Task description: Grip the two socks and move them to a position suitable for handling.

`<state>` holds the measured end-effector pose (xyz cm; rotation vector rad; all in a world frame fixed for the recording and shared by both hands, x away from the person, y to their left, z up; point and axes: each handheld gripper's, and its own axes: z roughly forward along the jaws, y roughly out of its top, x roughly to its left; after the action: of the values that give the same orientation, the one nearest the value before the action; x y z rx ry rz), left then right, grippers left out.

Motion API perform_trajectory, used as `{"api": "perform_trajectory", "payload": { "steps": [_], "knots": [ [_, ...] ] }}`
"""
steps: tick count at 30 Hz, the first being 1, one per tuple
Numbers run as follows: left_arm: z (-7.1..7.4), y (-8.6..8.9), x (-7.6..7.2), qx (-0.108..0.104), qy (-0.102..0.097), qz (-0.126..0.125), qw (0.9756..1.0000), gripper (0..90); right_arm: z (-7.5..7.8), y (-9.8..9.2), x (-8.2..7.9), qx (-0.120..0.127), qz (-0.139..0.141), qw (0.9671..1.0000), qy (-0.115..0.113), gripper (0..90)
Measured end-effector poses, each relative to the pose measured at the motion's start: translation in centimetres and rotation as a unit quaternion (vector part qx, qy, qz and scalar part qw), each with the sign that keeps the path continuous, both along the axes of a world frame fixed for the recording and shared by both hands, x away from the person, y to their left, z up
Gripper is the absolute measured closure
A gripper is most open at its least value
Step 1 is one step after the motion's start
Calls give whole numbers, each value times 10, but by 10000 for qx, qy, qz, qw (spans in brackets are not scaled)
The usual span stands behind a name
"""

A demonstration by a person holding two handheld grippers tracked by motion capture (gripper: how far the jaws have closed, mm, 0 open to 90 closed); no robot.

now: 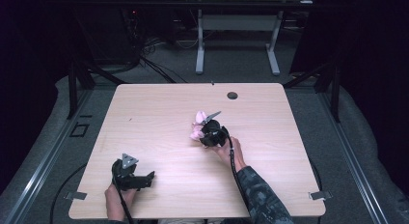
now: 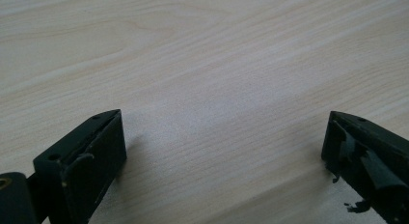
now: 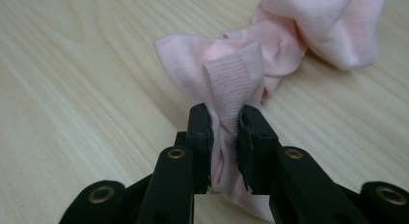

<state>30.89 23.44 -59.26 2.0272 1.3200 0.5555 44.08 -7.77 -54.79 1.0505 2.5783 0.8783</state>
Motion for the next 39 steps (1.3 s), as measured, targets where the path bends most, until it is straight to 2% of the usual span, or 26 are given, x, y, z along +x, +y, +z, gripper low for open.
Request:
{"api": "perform_trajectory", "payload": {
  "steps": [5, 7, 8, 10, 11, 13, 17, 22, 26, 28, 29, 30, 31, 33, 35, 39],
  "knots": [
    [0, 0, 0, 2, 4, 3, 10000, 18, 26, -18, -19, 296, 60, 9994, -176, 763],
    [0, 0, 0, 1, 1, 4, 10000, 18, 40, -30, -35, 452, 138, 9987, -202, 762],
    [0, 0, 0, 1, 1, 4, 10000, 19, 40, -30, -35, 452, 138, 9987, -202, 762],
    [0, 0, 0, 0, 1, 5, 10000, 18, 48, -38, -47, 496, 204, 9983, -223, 762],
    [0, 0, 0, 0, 1, 5, 10000, 18, 55, -47, -63, 528, 262, 9979, -249, 761],
    [0, 0, 0, 8, -2, -1, 10000, 19, 57, -50, -68, 529, 293, 9979, -241, 761],
    [0, 0, 0, -1, -1, 9, 10000, 20, 60, -68, -96, 706, 378, 9967, -112, 759],
    [0, 0, 0, 9, -6, 7, 10000, 20, 53, -80, -134, 732, 502, 9960, 49, 760],
    [0, 0, 0, -10, -3, 18, 10000, 20, 39, -78, -157, 604, 591, 9961, 254, 762],
    [0, 0, 0, -9, -3, 19, 10000, 20, 28, -73, -164, 424, 658, 9963, 355, 761],
    [0, 0, 0, -8, -2, 18, 10000, 20, 23, -71, -166, 373, 703, 9958, 450, 762],
    [0, 0, 0, -9, -2, 18, 10000, 20, 10, -67, -168, 303, 716, 9954, 559, 761],
    [0, 0, 0, -8, -3, 17, 10000, 20, 10, -67, -168, 303, 716, 9954, 559, 761],
    [0, 0, 0, -5, -3, 15, 10000, 20, 0, -66, -168, 296, 771, 9939, 733, 760],
    [0, 0, 0, 1, -1, 8, 10000, 21, -8, -65, -170, 277, 732, 9940, 761, 755],
    [0, 0, 0, 9, -8, 0, 10000, 22, -9, -65, -171, 278, 766, 9936, 784, 737]
  ]
}}
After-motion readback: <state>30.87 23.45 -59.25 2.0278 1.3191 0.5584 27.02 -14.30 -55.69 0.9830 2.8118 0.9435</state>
